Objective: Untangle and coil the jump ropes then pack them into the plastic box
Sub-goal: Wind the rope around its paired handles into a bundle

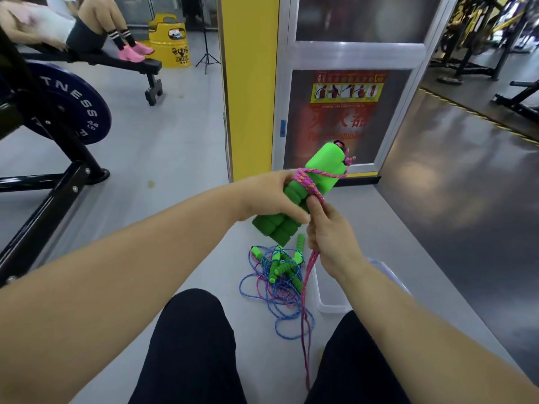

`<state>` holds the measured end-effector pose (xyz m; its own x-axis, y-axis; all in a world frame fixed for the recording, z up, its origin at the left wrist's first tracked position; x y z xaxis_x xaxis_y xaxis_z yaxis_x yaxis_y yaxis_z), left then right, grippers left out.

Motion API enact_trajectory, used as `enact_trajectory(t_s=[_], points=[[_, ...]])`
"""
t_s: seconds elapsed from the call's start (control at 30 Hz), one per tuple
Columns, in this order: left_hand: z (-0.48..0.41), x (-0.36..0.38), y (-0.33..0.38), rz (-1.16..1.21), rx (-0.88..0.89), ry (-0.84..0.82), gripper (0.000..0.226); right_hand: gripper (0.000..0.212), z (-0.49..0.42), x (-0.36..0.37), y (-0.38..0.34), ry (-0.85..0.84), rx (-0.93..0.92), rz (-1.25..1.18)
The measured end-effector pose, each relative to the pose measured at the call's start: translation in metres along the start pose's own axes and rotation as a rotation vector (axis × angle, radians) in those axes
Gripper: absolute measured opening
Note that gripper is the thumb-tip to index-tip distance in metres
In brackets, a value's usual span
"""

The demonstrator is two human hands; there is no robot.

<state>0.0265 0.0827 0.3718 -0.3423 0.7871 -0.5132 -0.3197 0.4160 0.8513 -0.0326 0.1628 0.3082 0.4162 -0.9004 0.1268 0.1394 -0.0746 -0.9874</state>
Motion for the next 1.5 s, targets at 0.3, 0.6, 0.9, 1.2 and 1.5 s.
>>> enact_trajectory(t_s=[0.3,0.6,0.9,1.2,1.5], points=[[0.003,0.01,-0.045,0.101,-0.2,0.098,0.025,0.031,-0.007,-0.007,0.005,0.018,0.074,0.068],[-0.017,-0.056,-0.044,-1.012,0.031,0.465,0.014,0.029,0.025,-0.006,0.006,-0.438,-0.236,1.023],[0.002,0.036,-0.02,-1.356,0.526,0.006,0.033,0.021,-0.003,0.01,-0.097,-0.402,-0.818,1.2],[0.026,0.016,0.003,-0.423,0.53,0.038,0.056,0.027,-0.047,-0.091,0.084,-0.564,0.233,0.845],[0.016,0.012,-0.024,-0.026,0.119,0.027,0.042,0.019,0.002,-0.048,0.051,-0.409,0.049,0.404]])
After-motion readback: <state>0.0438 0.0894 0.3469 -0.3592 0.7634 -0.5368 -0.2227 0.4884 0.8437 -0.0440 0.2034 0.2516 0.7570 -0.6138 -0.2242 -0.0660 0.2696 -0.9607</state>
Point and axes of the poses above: each hand's wrist, its own z-axis away from the middle knuckle, its own x-axis out of the palm, y = z × x, the point moved 9 cm from there along -z, towards the middle knuckle, and after that the axes turned 14 degrees about y, right-handed, at the moved point
